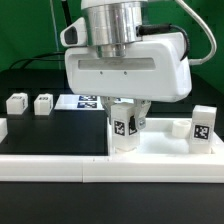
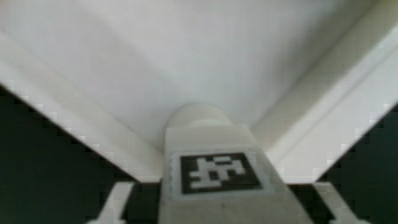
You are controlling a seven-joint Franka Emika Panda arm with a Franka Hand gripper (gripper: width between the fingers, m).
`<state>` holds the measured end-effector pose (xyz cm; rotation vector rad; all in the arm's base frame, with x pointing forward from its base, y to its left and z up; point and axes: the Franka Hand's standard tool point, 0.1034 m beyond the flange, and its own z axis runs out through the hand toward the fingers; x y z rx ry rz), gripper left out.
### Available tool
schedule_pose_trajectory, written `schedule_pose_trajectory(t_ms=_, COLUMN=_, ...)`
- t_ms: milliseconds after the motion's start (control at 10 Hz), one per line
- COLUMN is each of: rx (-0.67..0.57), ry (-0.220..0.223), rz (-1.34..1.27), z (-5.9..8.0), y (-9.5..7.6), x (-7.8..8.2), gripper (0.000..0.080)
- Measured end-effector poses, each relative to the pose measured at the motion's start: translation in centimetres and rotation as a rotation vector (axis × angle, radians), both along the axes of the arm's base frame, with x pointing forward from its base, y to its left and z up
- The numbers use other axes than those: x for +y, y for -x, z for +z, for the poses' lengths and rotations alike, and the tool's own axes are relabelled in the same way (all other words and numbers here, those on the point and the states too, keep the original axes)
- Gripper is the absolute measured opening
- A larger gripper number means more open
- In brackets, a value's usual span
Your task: Assemble square table
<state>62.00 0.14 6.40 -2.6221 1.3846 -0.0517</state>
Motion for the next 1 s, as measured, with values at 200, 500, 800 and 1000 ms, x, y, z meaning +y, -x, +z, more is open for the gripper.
schedule_pose_trajectory(t_ms=200, rx=0.063, ry=-0.069, rz=-0.389, z=-0.1, y=0.0, x=0.1, gripper=0.029)
schedule_pose_trajectory(t_ms=500, rx=0.12, ry=-0.115, rz=-0.614, z=-0.2, y=0.0, x=1.2, gripper=0.029)
schedule_pose_trajectory(t_ms=800, rx=0.091, ry=-0.093, rz=-0.448, z=0.1, y=0.0, x=1.4, gripper=0.0564)
schedule_pose_trajectory(t_ms=1000, rx=0.044, ry=0.006, rz=-0.019, z=0.1, y=0.1, x=2.1, gripper=0.0645)
